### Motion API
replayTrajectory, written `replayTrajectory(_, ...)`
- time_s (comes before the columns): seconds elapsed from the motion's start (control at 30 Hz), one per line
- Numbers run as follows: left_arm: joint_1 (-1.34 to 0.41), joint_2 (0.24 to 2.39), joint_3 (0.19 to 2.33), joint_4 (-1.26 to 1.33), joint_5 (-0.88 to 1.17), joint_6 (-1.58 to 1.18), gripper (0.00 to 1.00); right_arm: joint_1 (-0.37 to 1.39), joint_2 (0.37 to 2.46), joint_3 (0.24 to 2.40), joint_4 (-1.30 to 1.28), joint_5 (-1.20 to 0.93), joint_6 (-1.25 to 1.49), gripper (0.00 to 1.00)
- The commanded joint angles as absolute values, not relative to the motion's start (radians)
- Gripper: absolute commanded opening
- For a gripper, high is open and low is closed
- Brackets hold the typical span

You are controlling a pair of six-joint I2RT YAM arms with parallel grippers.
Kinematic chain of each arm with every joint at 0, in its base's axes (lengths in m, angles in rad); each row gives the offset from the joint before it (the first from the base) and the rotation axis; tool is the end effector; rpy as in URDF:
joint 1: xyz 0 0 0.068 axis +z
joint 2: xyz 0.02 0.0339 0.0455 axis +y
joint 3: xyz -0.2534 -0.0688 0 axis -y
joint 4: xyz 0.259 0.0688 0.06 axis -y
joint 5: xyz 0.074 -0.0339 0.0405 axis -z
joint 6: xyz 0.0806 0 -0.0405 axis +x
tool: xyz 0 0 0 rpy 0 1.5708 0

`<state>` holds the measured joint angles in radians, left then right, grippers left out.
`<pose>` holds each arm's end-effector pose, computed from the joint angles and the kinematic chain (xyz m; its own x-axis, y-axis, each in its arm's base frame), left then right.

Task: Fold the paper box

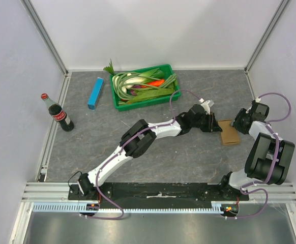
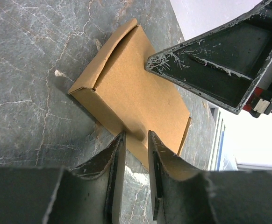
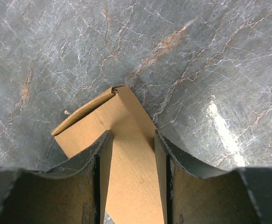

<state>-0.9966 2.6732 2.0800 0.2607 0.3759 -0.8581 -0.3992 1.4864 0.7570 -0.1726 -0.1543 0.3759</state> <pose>0.3202 -0.5494 0.0842 -0.8494 0.0174 -0.5274 0.4998 0.3472 -0.7935 0.3061 -0.1157 0.1176 -0.5636 0.6315 -0.5325 0.5410 0.7694 0.3398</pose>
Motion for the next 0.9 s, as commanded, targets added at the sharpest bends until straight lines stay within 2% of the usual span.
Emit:
replayTrajectory(0.0, -1.020, 2.589, 2.059, 0.298, 0.381, -0.808, 0.34, -0.383, 1.477, 0.741, -0.235, -0.200, 0.385, 0.48)
replayTrajectory(0.2, -1.025, 2.525, 1.979, 0.333, 0.344, -0.770, 0.51, -0.383, 1.451, 0.758, -0.239, -0.150, 0.380, 0.55)
replayTrajectory(0.37, -1.020, 2.432, 1.918, 0.319, 0.316, -0.703, 0.57, -0.385, 1.404, 0.793, -0.274, -0.069, 0.379, 0.59)
replayTrajectory(0.5, -1.002, 2.291, 1.815, 0.264, 0.267, -0.622, 0.63, -0.385, 1.292, 0.788, -0.328, -0.006, 0.387, 0.68)
replayTrajectory(0.63, -0.971, 2.082, 1.555, 0.242, 0.221, -0.566, 0.63, -0.376, 1.128, 0.779, -0.397, -0.029, 0.391, 0.70)
replayTrajectory(0.7, -0.963, 1.906, 1.354, 0.267, 0.178, -0.539, 0.63, -0.327, 1.051, 0.787, -0.431, -0.089, 0.420, 0.71)
replayTrajectory(0.8, -0.960, 1.651, 1.113, 0.288, 0.140, -0.514, 0.64, -0.119, 0.941, 0.822, -0.469, -0.063, 0.451, 0.73)
replayTrajectory(0.83, -0.960, 1.587, 1.057, 0.275, 0.120, -0.509, 0.64, 0.011, 0.913, 0.830, -0.471, -0.063, 0.456, 0.75)
replayTrajectory(0.87, -0.960, 1.439, 0.960, 0.259, 0.104, -0.503, 0.64, 0.079, 0.888, 0.850, -0.474, -0.070, 0.463, 0.87)
